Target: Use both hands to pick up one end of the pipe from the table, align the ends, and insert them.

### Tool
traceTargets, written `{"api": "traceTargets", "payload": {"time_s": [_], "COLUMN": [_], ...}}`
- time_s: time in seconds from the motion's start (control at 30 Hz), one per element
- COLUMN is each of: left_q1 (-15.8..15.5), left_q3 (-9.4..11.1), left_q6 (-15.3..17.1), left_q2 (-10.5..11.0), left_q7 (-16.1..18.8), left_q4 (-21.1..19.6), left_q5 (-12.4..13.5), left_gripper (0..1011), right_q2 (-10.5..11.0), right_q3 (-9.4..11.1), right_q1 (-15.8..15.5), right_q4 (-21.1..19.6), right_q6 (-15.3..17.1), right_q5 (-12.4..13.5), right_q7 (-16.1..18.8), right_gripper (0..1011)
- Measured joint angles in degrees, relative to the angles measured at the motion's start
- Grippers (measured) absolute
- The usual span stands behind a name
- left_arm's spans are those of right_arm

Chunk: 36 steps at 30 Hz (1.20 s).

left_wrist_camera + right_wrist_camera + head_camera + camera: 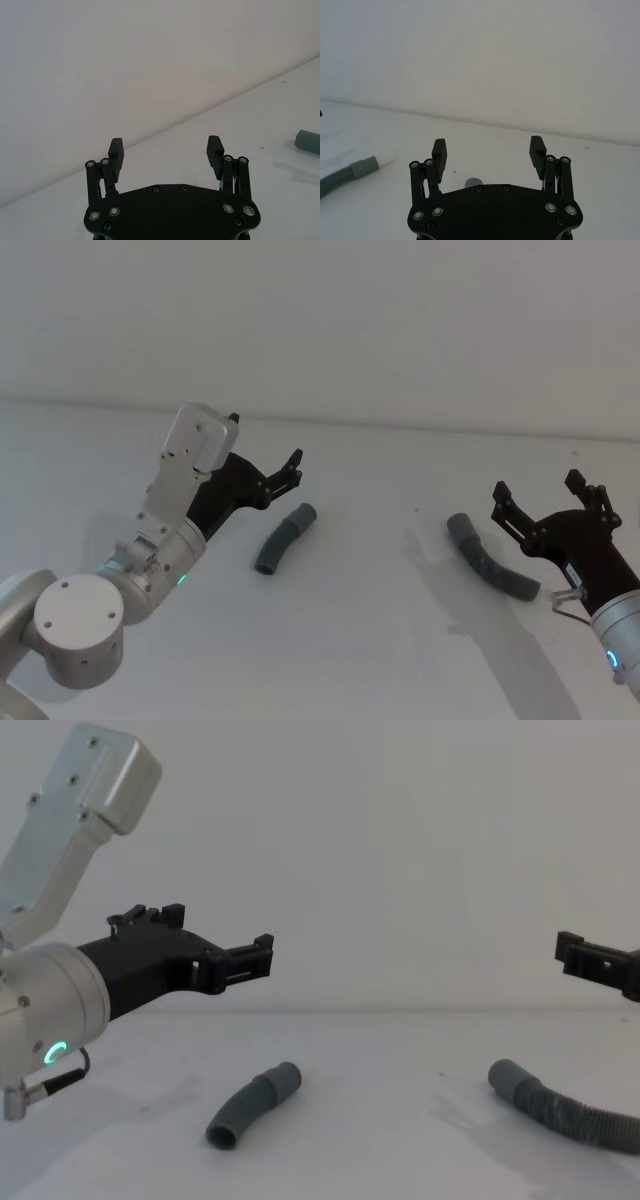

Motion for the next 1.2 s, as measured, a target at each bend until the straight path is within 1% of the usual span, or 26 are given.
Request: {"api": "traceTargets", "payload": {"time_s": [0.97, 1.17, 1.2], "left_q1": [-0.1, -1.4, -1.9], "left_q3": [-0.1, -0.4, -0.4], "left_q6": [0.0, -0.1, -0.2], "left_q2": [0.0, 0.5, 0.6], "left_q7": [-0.1, -2.9, -3.9], "left_q4": [0.1, 1.0, 1.4], "left_q5": [0.0, -1.1, -1.5], "left_gripper": [1001, 1001, 1001], "right_q2": [0.0, 0.4, 0.6], "right_q3": [0.0, -0.3, -0.5], "right_q1": [0.0, 0.4, 0.6], "right_q4": [0.0, -1.2, -1.6], "right_q6": [0.1, 2.2, 3.1], "right_q5": [0.0, -0.8, -1.1], "right_q7": [0.0, 0.0, 0.0], "right_gripper": [1001, 1002, 1002]}}
